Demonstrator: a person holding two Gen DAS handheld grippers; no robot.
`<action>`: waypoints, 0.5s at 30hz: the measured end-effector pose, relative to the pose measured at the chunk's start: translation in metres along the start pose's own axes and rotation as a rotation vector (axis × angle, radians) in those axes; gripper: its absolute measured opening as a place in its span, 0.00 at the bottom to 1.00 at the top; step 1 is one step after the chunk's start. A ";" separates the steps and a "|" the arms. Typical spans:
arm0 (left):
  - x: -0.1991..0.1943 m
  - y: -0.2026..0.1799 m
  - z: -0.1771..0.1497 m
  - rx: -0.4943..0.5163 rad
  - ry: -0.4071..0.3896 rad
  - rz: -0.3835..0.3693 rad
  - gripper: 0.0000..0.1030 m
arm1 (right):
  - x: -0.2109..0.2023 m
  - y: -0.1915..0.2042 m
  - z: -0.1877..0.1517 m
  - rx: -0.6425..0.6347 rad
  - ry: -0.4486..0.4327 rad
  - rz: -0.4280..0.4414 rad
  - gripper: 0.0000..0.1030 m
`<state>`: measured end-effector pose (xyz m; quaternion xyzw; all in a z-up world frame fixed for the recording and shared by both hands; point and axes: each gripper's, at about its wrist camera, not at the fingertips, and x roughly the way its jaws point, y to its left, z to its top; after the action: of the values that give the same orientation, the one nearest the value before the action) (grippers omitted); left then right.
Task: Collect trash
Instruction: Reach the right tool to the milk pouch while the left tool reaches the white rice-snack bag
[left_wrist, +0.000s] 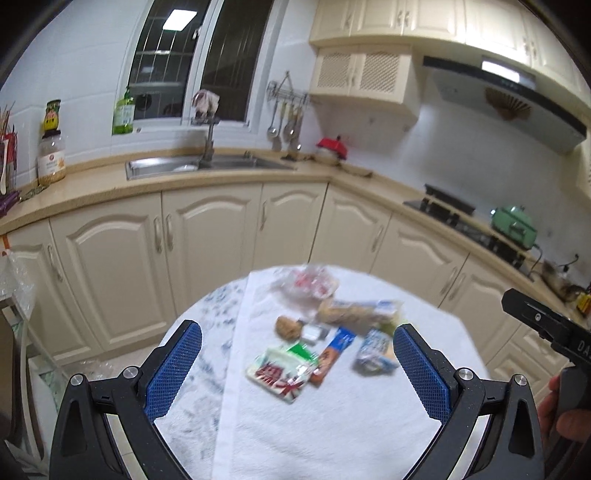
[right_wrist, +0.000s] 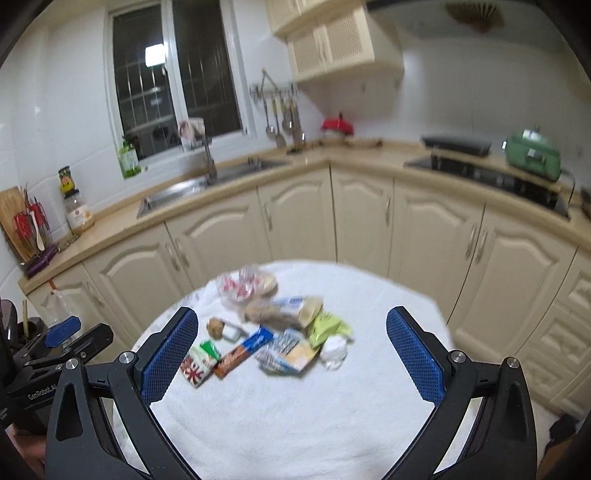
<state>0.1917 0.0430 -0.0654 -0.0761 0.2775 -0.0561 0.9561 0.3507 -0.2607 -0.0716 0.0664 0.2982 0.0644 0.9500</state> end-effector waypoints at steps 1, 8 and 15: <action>0.007 0.001 0.003 0.002 0.014 0.007 0.99 | 0.009 0.000 -0.003 0.000 0.024 0.003 1.00; 0.079 0.002 0.020 0.031 0.133 0.029 0.99 | 0.059 0.003 -0.022 -0.014 0.156 -0.001 1.00; 0.150 0.011 0.011 0.109 0.273 0.024 0.99 | 0.105 0.002 -0.043 -0.010 0.280 -0.013 1.00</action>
<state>0.3242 0.0323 -0.1361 -0.0125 0.4025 -0.0698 0.9127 0.4108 -0.2378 -0.1647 0.0502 0.4281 0.0686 0.8997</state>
